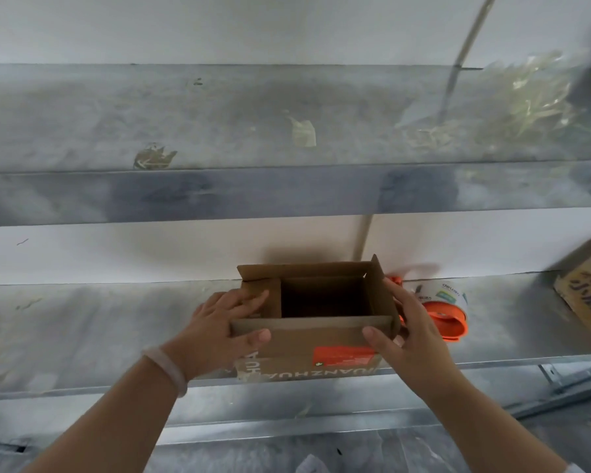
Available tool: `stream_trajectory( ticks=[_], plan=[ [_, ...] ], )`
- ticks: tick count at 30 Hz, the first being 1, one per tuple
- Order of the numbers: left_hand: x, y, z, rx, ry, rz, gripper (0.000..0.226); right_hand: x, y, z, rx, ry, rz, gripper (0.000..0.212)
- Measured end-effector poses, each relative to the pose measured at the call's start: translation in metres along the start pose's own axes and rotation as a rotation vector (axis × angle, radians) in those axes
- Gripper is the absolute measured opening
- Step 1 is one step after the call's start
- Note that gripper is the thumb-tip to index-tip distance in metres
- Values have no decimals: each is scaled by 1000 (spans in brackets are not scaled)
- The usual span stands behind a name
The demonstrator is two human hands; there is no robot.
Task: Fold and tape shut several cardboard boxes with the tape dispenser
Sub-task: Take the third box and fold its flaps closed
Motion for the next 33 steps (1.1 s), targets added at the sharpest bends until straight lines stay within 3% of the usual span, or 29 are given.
stream_trajectory(
  ticks=[8,11,15,18,24,26,29,33],
  plan=[
    [3,-14,-13,-201,-92,21,99,-7,4,-5,10,31,-74,58],
    [4,-20,-9,-254,-87,26,101,-8,6,-6,10,189,-133,42],
    [0,-22,3,-218,6,68,84,-14,3,-8,-17,349,-199,21],
    [-5,-22,8,-198,40,57,83,-21,0,-13,-61,343,-222,23],
    [-7,-23,6,-236,80,36,104,-24,-6,-16,-136,121,-161,37],
    [-8,-23,7,-259,147,18,103,-26,-6,-13,-184,153,-136,42],
    [-13,-25,11,-281,171,-17,120,-30,-8,-6,-227,240,-173,47],
    [-11,-25,14,-291,92,-3,113,-27,-16,-2,-255,334,-175,33]
  ],
)
Point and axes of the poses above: each hand's wrist, its own y-axis away from the middle knuckle, its own z-axis out of the palm, x = y × z, the point moved 7 cm from there along -y, towards the middle knuckle, and after that the axes turned 10 degrees about -x, right-handed, at the moved point
